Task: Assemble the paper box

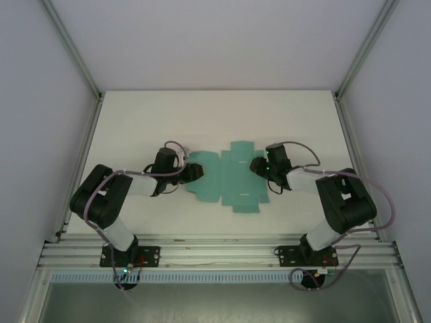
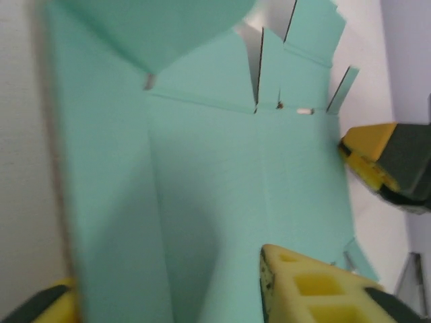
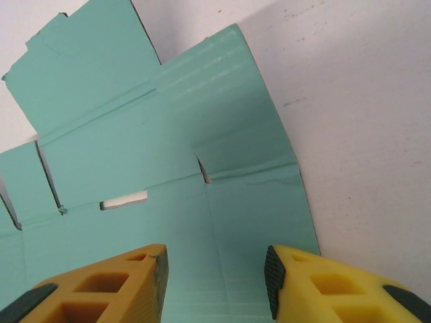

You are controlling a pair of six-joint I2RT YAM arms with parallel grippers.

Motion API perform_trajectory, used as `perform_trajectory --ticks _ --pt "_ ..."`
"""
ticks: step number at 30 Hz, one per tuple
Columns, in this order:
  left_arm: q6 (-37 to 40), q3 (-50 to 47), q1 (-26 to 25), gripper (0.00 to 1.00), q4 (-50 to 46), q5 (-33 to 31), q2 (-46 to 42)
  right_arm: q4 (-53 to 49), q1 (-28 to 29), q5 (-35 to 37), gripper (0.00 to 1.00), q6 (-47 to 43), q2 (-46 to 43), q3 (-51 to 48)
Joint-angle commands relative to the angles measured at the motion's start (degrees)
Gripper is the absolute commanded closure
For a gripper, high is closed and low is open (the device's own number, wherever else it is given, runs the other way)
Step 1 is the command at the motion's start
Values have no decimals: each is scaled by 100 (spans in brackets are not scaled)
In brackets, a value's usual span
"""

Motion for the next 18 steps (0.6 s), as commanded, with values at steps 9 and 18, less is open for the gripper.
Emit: perform_trajectory --ticks 9,18 --pt "-263 33 -37 100 1117 763 -1447 -698 -495 -850 44 -681 -858 44" --pt "-486 201 2 100 481 609 -2823 -925 -1363 -3288 24 -2000 -2412 185"
